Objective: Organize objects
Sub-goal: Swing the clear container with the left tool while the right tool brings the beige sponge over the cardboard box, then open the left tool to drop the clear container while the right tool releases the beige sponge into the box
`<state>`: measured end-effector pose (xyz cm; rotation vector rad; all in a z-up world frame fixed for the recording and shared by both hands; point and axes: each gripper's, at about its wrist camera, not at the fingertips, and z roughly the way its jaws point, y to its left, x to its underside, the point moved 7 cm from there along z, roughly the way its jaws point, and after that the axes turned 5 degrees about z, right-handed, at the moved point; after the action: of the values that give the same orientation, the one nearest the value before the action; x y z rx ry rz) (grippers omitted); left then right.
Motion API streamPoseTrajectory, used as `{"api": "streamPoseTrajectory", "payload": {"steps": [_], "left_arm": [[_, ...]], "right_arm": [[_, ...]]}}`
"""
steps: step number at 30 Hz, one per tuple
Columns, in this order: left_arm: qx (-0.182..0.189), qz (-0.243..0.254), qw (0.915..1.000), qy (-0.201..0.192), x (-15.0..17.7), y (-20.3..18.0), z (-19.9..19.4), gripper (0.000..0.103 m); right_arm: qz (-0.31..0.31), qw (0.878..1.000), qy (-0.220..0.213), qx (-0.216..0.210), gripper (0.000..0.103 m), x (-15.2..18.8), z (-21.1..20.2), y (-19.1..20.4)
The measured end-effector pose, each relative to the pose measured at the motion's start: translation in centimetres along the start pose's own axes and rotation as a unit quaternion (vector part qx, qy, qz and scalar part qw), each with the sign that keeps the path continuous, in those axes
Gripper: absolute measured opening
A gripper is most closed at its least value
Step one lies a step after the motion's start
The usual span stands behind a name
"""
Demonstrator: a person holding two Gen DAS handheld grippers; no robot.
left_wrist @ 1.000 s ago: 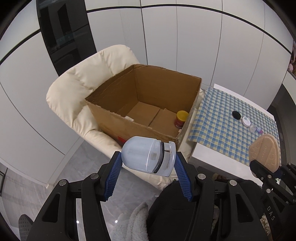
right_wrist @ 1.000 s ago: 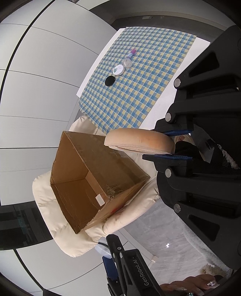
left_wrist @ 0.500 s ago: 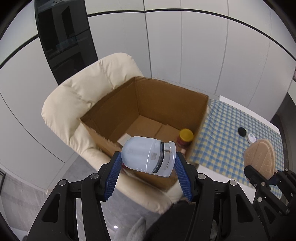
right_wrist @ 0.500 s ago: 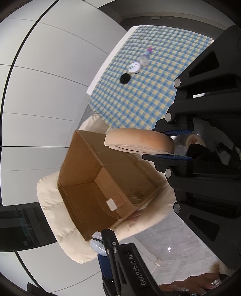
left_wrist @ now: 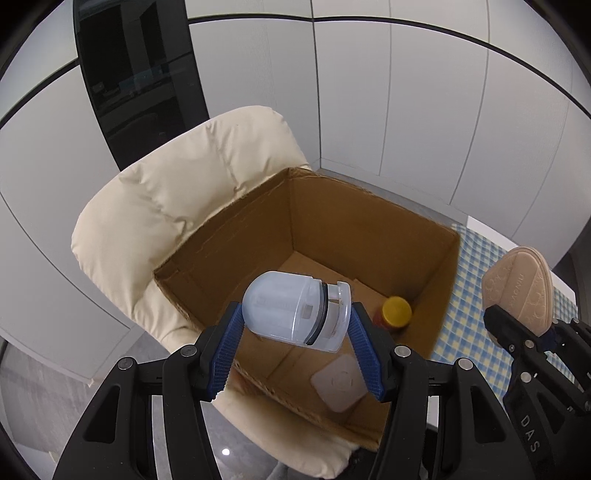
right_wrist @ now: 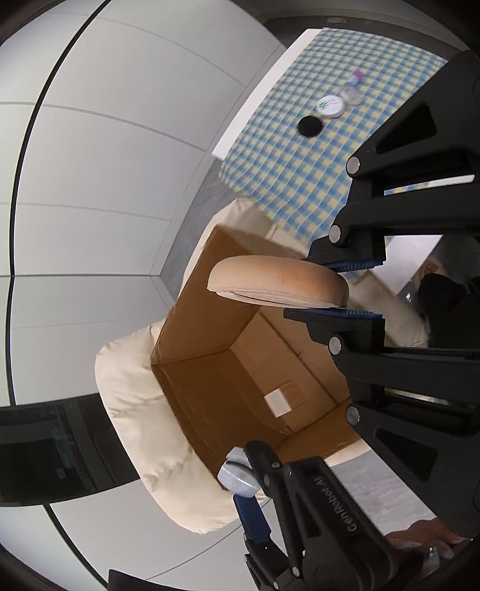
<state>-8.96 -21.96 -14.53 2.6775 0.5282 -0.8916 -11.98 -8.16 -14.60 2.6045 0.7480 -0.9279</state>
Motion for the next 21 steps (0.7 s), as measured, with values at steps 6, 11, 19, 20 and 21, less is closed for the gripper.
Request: {"api": "streamPoseTrajectory", "payload": {"steps": [6,11,19,20,21], "left_arm": [[-0.011,-0.016,0.9998,0.007,-1.1,1.3,2.1,0.059],[-0.016,-0.026,0.9994,0.017,-1.5,2.3,3.9,0.059],[-0.019,-0.039,0.999,0.015,-2.0,3.1,4.8,0.059],[-0.016,-0.043,0.9989,0.013,-2.0,3.2,4.8,0.062],[-0.014,-0.05,0.9986,0.01,-2.0,3.5,4.7,0.067]], "right_arm": [[-0.018,1.0,0.013,-0.015,0.017,-1.5,2.7,1.5],[-0.042,0.999,0.023,-0.016,0.017,-1.8,4.8,2.9],[-0.046,0.998,0.036,-0.026,0.018,-1.4,6.7,3.7],[-0.046,0.998,0.033,-0.033,0.019,-1.5,6.6,3.8],[-0.046,0.998,0.03,-0.042,0.033,-1.5,6.5,3.9]]}}
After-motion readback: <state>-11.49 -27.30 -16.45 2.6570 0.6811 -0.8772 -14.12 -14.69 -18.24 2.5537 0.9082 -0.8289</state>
